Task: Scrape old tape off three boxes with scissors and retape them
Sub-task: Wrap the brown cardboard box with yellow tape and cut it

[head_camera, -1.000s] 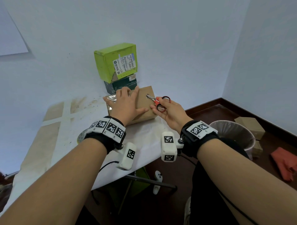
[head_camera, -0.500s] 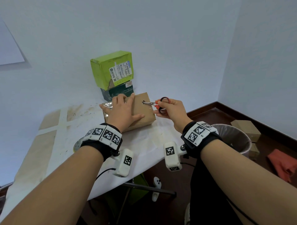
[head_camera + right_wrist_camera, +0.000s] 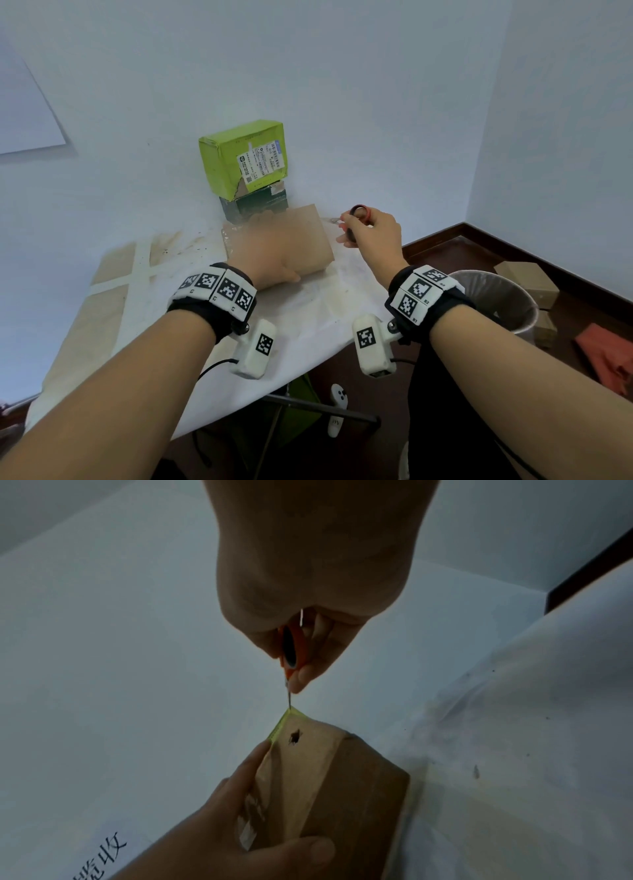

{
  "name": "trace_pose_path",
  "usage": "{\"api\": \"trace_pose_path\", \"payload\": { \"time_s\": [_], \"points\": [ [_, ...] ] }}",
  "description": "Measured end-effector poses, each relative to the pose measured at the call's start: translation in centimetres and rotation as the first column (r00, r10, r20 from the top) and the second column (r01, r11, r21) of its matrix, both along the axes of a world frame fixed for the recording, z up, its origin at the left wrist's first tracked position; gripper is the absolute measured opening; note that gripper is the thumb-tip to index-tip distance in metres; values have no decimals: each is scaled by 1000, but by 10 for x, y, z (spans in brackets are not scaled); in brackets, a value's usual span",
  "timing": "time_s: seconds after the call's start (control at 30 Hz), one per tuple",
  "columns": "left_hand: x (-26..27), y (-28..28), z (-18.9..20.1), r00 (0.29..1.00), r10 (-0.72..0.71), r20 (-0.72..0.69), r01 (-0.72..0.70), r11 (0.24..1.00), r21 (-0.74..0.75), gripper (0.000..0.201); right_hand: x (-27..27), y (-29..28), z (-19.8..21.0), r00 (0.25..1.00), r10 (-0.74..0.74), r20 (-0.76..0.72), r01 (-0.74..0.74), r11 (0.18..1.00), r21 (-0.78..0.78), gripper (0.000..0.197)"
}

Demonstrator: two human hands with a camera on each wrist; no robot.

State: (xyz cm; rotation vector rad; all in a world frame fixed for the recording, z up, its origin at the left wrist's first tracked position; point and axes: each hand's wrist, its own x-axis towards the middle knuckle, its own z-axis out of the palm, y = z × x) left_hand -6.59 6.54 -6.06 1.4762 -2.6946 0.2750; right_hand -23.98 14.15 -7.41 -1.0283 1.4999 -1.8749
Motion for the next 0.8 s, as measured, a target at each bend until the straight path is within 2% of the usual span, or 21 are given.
{"api": "trace_pose_path", "payload": {
  "time_s": [0.07,0.13,0.23,0.33,0.4,0.5,0.63,0.73,0.8],
  "points": [
    [3,-1,3,995,30,-97,-31,1000,-2,119,-3,-1,1,997,-14,81,19,998,-60,7],
    [4,-3,9,970,82,-229,-84,996,2,118,-5,-3,5,986,33,161,-18,995,-94,11],
    [1,-3,18,917,104,-386,-97,995,37,120,-2,-6,15,944,212,253,-197,977,-84,16],
    [-5,0,22,907,79,-415,-50,996,79,122,7,-8,32,882,338,327,-320,941,-110,18],
    [-7,1,19,893,45,-448,2,995,104,119,13,-9,40,887,352,300,-338,936,-100,19],
    [-1,-4,23,826,5,-564,74,990,117,109,15,-11,42,915,323,242,-310,946,-92,20],
    [10,-7,41,758,-37,-651,184,970,159,96,16,-18,42,911,300,282,-243,945,-220,18],
    [15,-2,52,707,34,-706,294,894,338,95,22,-22,48,909,323,262,-255,930,-264,19],
    [18,-1,54,699,91,-709,347,824,448,93,26,-25,50,910,356,212,-297,917,-267,18]
  ]
}}
